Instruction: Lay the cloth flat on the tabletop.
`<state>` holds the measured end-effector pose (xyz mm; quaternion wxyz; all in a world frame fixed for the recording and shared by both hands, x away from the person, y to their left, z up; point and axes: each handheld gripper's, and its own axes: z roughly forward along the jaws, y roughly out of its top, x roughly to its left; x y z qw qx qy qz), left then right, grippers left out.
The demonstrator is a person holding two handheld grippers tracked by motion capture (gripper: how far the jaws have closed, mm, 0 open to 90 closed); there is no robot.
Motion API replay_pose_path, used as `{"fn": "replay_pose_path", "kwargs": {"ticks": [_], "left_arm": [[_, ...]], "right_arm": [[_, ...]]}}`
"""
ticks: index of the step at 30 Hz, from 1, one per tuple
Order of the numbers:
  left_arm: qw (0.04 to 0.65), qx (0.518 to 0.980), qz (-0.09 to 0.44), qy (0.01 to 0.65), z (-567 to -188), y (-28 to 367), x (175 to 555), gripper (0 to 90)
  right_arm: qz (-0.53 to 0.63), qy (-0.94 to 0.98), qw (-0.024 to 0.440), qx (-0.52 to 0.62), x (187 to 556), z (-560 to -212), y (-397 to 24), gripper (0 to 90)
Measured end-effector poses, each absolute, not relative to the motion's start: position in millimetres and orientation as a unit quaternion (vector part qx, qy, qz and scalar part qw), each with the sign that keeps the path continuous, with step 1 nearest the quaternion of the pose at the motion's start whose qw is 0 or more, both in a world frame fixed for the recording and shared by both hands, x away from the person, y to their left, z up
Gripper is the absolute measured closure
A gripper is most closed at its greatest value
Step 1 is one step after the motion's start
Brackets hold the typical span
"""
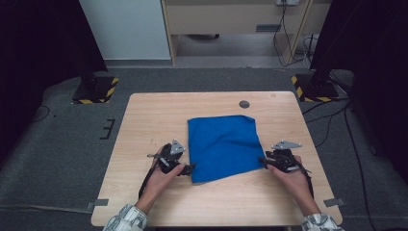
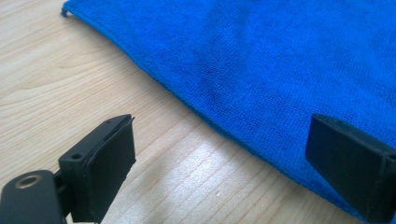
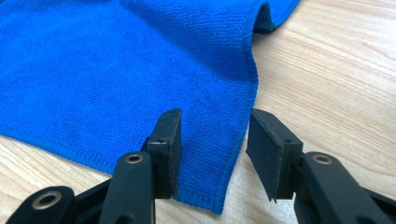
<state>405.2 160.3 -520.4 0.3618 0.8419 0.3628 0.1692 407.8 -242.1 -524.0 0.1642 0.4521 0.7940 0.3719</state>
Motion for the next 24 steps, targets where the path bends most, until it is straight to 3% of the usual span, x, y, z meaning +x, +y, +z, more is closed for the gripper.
{"fn": "replay_pose_path", "kwargs": {"ticks": [24], "left_arm": [[0.338, 0.855, 0.172, 0.353, -529.7, 157.1, 408.1, 7.6]], "right_arm": [[0.354, 0.805, 0.167, 0.445, 407.8, -529.7, -236.6, 58.1]]}}
